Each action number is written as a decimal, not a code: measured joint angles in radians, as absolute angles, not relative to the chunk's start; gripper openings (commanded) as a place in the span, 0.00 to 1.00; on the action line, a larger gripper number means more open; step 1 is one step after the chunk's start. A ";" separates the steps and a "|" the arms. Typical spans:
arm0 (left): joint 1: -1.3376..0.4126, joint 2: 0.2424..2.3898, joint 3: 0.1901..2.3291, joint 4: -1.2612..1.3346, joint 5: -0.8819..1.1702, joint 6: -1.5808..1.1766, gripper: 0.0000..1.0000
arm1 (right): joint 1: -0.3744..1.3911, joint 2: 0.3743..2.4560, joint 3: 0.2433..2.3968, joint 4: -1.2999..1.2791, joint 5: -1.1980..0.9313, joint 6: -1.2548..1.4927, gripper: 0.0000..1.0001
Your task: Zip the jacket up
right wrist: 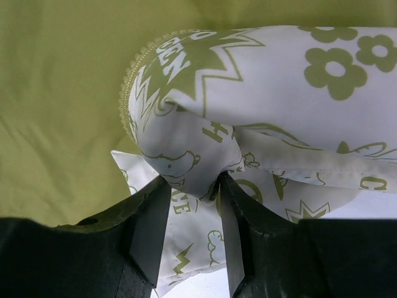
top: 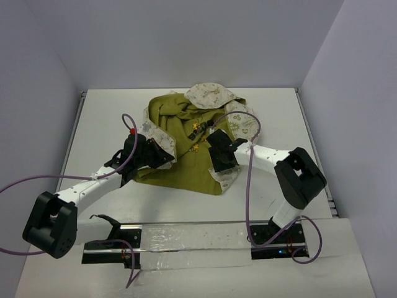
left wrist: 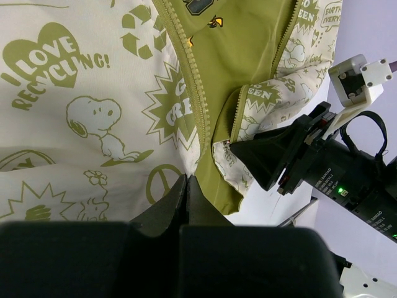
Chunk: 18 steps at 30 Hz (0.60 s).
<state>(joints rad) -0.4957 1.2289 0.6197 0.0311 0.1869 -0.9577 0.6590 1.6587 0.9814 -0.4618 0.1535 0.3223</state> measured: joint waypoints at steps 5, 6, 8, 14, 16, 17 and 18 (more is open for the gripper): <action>-0.496 1.229 0.620 0.031 0.187 -0.958 0.00 | 0.659 1.659 0.983 -0.456 0.142 0.320 0.33; -0.496 1.229 0.620 0.031 0.187 -0.958 0.00 | 0.659 1.659 0.984 -0.456 0.141 0.320 0.31; -0.496 1.229 0.620 0.031 0.187 -0.958 0.00 | 0.659 1.659 0.985 -0.456 0.138 0.320 0.27; -0.496 1.229 0.620 0.031 0.187 -0.958 0.00 | 0.659 1.659 0.994 -0.456 0.132 0.320 0.27; -0.496 1.229 0.620 0.031 0.187 -0.958 0.00 | 0.659 1.659 0.995 -0.456 0.130 0.319 0.31; -0.496 1.229 0.620 0.031 0.187 -0.958 0.00 | 0.659 1.659 0.995 -0.456 0.130 0.320 0.33; -0.496 1.229 0.620 0.031 0.187 -0.958 0.00 | 0.659 1.659 0.995 -0.456 0.131 0.320 0.35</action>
